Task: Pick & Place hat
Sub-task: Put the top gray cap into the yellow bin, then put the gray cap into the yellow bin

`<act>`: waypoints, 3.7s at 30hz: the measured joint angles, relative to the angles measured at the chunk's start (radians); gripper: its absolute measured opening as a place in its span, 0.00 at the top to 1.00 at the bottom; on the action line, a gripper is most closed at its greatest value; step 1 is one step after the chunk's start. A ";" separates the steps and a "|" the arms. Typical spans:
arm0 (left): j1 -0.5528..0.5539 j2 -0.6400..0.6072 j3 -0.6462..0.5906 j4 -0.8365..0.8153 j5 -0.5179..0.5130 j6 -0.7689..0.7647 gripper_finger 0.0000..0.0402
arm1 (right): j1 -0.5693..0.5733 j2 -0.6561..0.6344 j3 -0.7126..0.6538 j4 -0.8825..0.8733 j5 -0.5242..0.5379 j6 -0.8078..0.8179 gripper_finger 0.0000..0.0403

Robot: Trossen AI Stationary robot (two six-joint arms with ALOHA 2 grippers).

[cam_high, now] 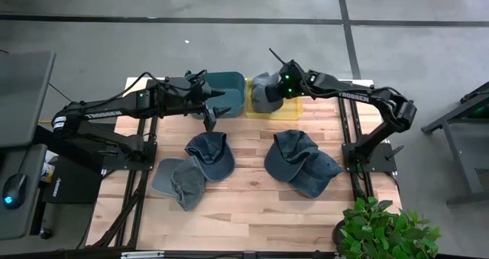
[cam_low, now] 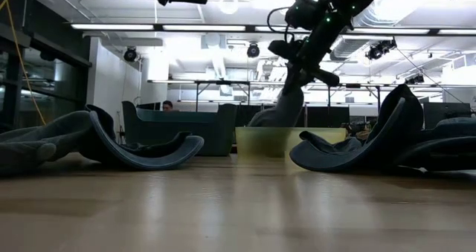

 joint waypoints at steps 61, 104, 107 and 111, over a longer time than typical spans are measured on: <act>-0.001 0.001 0.000 -0.046 0.002 -0.053 0.27 | -0.195 -0.003 0.019 -0.143 -0.022 -0.039 0.53; -0.001 0.000 0.000 -0.219 0.044 -0.128 0.27 | 0.241 -0.005 0.392 -0.408 0.161 -0.258 1.00; -0.001 0.000 0.000 -0.291 0.047 -0.165 0.27 | 0.298 -0.005 0.466 -0.547 0.243 -0.271 1.00; -0.001 -0.004 0.000 -0.405 0.042 -0.231 0.27 | 0.361 -0.042 0.474 -0.690 0.338 -0.242 1.00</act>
